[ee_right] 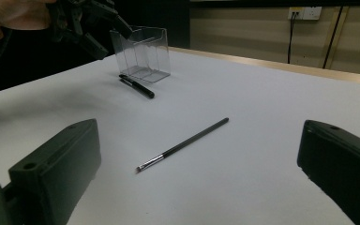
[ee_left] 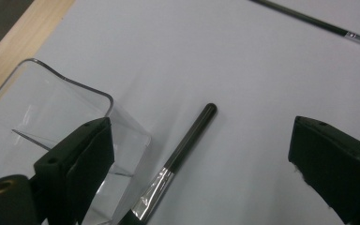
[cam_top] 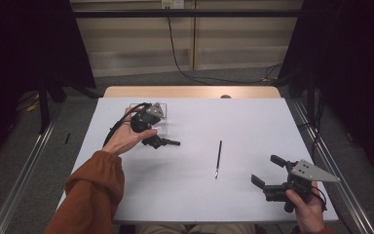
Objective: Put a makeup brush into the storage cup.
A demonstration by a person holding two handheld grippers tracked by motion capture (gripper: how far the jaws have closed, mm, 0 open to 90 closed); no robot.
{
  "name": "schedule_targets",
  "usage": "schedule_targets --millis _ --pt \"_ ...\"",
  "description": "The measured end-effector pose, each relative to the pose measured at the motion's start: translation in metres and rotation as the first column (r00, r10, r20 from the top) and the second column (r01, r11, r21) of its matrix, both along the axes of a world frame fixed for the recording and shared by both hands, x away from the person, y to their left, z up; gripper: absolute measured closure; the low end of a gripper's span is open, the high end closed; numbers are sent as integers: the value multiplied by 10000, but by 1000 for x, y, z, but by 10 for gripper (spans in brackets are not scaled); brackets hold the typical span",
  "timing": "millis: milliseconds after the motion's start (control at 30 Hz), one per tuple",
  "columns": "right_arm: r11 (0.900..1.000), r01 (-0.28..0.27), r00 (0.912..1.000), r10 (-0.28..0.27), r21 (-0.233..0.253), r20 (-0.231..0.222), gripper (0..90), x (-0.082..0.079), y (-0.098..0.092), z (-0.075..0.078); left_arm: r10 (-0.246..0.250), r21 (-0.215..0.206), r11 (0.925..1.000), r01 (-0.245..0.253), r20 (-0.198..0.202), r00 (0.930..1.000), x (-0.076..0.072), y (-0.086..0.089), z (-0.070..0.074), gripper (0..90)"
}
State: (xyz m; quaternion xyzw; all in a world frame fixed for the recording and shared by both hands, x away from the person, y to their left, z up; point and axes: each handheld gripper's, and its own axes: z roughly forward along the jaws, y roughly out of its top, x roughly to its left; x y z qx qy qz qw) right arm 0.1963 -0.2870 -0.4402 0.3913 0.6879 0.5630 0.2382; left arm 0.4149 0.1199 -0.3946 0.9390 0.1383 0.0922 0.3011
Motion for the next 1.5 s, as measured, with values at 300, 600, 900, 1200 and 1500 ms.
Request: schedule_targets --millis 300,600,900,1200,1500 --pt "10000 6 10000 -6 0 -31 0 0 0 0 -497 750 9958 533 -502 9975 3 -7 -9 70" --pt "10000 2 10000 -2 13 -68 0 1 0 -1 -1003 1667 9796 1124 -794 9918 7 -15 -21 70" --pt "10000 33 10000 -33 -34 -52 0 1 0 0 -1211 2467 9585 1428 -1010 9875 16 -21 -32 113" --pt "10000 3 10000 -3 -41 -27 0 0 0 0 -1075 2884 9468 1426 -1344 9851 23 -21 -43 199" --pt "9999 161 9998 -161 4 -85 0 1 1 0 -1244 3115 9364 1613 -1353 9830 27 -22 -42 303"
